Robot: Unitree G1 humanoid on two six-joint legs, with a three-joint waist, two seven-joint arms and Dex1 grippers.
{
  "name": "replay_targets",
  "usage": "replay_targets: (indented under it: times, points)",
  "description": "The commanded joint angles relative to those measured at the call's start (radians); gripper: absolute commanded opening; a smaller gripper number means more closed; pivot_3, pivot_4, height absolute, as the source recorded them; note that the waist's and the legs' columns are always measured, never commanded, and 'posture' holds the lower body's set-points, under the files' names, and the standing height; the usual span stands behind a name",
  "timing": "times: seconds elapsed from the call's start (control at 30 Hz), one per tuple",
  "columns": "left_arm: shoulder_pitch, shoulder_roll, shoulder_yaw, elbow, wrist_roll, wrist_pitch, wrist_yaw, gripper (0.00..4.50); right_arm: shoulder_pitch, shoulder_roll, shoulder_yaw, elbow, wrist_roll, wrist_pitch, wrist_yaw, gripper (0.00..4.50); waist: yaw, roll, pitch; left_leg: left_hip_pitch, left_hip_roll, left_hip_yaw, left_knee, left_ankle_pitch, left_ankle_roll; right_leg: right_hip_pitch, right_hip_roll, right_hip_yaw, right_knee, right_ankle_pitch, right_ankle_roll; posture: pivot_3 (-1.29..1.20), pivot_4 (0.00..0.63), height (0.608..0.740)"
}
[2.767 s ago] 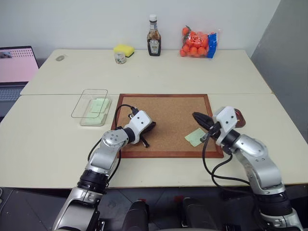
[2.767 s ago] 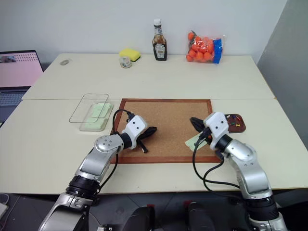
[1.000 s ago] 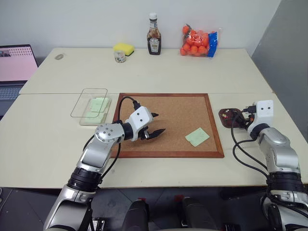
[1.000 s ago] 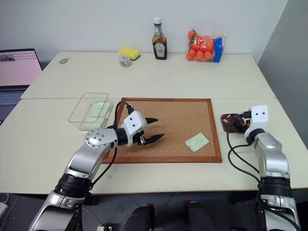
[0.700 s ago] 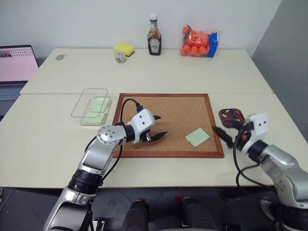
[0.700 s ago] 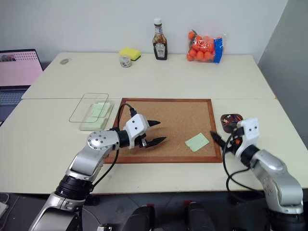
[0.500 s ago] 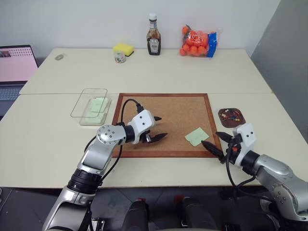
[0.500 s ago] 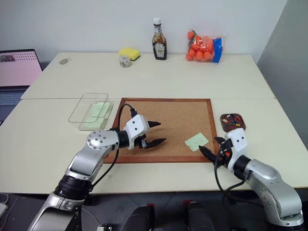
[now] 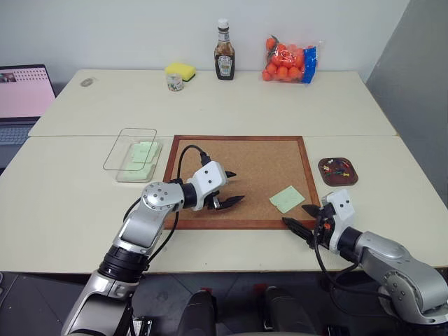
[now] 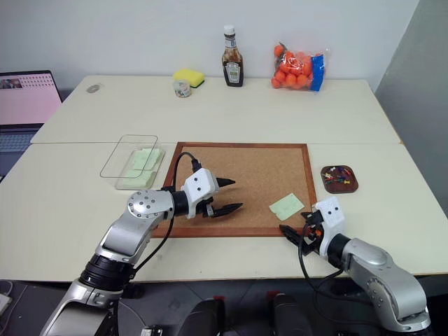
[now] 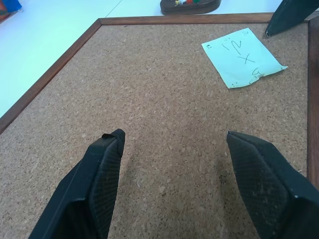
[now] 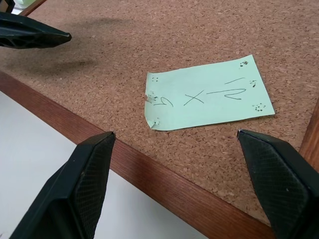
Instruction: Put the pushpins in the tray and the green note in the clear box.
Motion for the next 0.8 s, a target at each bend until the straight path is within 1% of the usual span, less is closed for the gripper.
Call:
replay_targets:
  times: [0.03,0.47,0.57,0.7,0.8]
  points:
    - [-0.011,0.003,0.002,-0.03,-0.001,-0.008,0.002,3.44,-0.036,0.009,0.024,0.018,-0.021,0.005,-0.02,4.15,-0.001,0.0,0.0,0.0,0.0,0.0,0.0,0.0,0.0,0.0,0.0,0.0,0.0,0.0,0.0,0.0,0.15,0.74]
    - [-0.008,0.005,0.012,-0.019,-0.006,-0.012,0.005,3.44,-0.113,0.042,0.062,0.086,-0.057,-0.021,-0.021,4.15,-0.001,0.0,0.0,0.0,0.0,0.0,0.0,0.0,0.0,0.0,0.0,0.0,0.0,0.0,0.0,0.0,0.15,0.74]
    - [-0.008,0.005,0.015,-0.017,-0.007,-0.011,0.007,3.44,-0.117,0.029,0.058,0.089,-0.064,-0.014,-0.026,4.15,-0.001,0.0,0.0,0.0,0.0,0.0,0.0,0.0,0.0,0.0,0.0,0.0,0.0,0.0,0.0,0.0,0.15,0.74]
    - [-0.004,0.008,0.018,-0.019,-0.007,-0.01,0.008,3.44,-0.103,-0.016,0.056,0.061,-0.09,0.007,-0.034,4.15,0.0,0.0,0.0,0.0,0.0,0.0,0.0,0.0,0.0,0.0,0.0,0.0,0.0,0.0,0.0,0.0,0.15,0.74]
    - [-0.002,0.008,0.017,-0.019,-0.006,-0.012,0.009,3.44,-0.103,-0.009,0.055,0.062,-0.081,0.016,-0.045,4.15,0.001,0.0,0.0,0.0,0.0,0.0,0.0,0.0,0.0,0.0,0.0,0.0,0.0,0.0,0.0,0.0,0.15,0.74]
